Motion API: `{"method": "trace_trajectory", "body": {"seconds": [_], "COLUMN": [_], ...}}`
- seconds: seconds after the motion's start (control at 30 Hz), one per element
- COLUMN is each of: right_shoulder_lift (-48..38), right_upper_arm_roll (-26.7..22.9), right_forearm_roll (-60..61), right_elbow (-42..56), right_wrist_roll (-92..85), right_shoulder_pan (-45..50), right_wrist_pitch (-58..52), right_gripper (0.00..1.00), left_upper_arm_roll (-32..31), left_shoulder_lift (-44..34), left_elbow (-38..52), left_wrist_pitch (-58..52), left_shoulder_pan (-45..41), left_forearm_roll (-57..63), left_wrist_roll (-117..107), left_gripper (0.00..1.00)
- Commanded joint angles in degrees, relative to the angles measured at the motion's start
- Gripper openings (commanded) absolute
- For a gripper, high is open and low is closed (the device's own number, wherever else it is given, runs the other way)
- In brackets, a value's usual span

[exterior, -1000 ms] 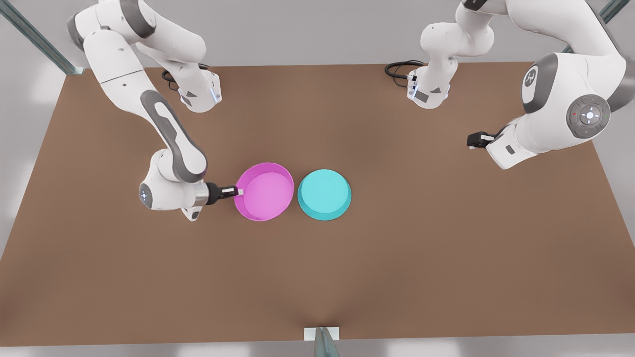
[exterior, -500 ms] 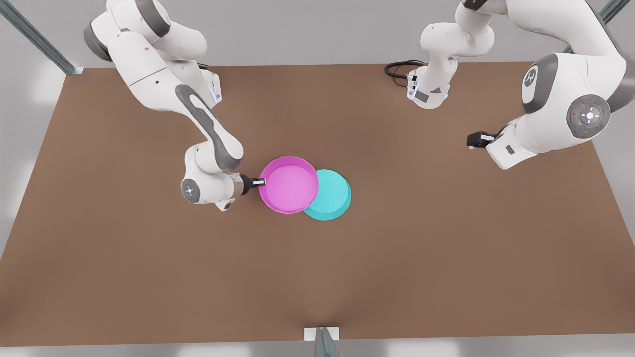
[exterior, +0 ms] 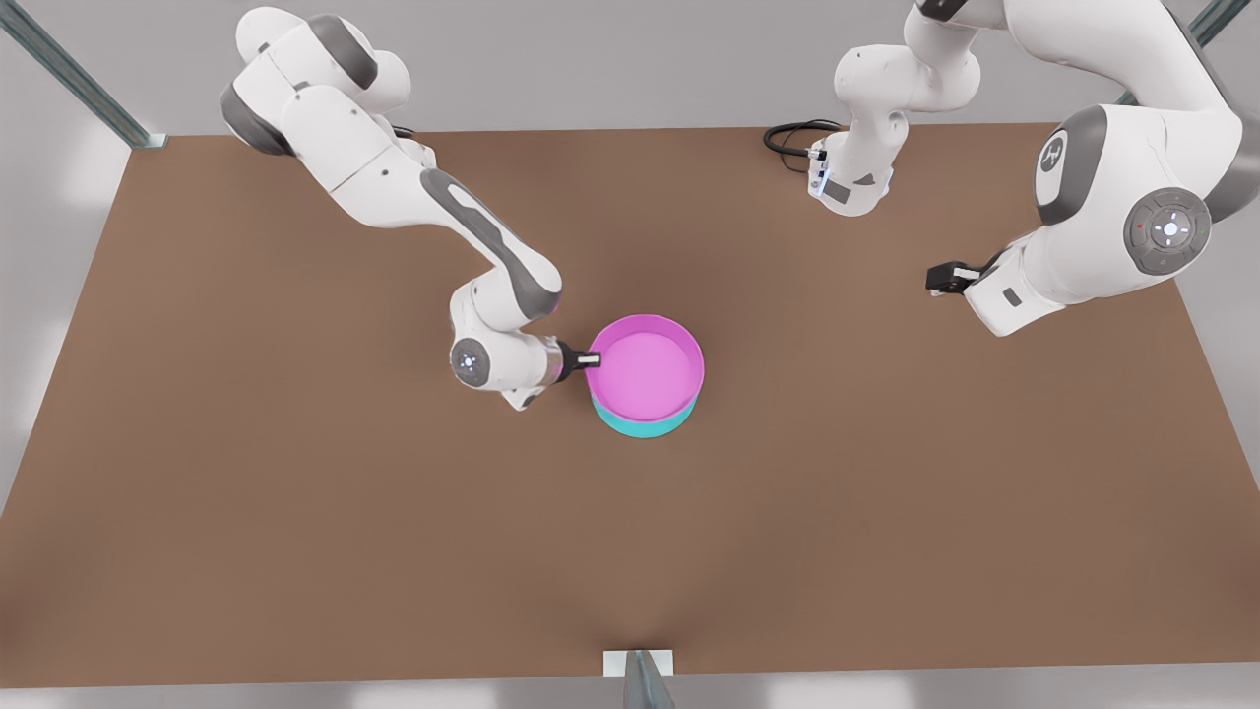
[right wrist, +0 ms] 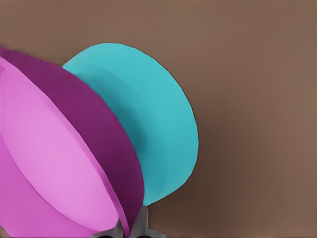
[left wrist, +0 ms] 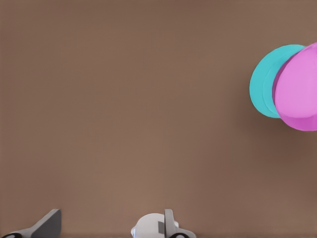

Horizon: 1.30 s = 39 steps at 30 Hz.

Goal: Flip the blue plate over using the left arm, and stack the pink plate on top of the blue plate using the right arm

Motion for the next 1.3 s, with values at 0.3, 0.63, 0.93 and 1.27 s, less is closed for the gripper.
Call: {"method": "trace_trajectory", "body": {"seconds": [0.3,0.63,0.93,1.27], "right_shoulder_lift": [3.33,3.16,-10.56,-29.28], "right_upper_arm_roll": [-0.8,-0.8,-0.62,-19.87], "right_forearm_roll": [-1.45,-1.27,-19.81,-27.11], "right_elbow": [2.41,2.94,27.55,16.21], "right_wrist_roll": [0.32,0.32,-4.07,-22.45], "right_shoulder_pan": [0.85,0.76,-22.24,-22.0], "right_wrist_pitch": [1.79,1.61,-44.87,-36.09], "right_gripper": [1.0,1.0,1.0,1.0], "left_upper_arm_roll": [0.0,0.09,0.17,0.35], "left_shoulder_lift": [0.08,-0.09,-0.8,0.44], "left_elbow": [0.0,0.0,0.0,0.7], "left_wrist_pitch": [0.0,0.0,-0.97,4.39], "left_shoulder_pan": [0.0,-0.08,-0.26,0.0], "left_forearm_roll": [-0.08,-0.08,-0.08,-0.26], "left_wrist_roll": [0.0,0.0,0.0,-1.32], "left_gripper": [1.0,1.0,1.0,1.0]}}
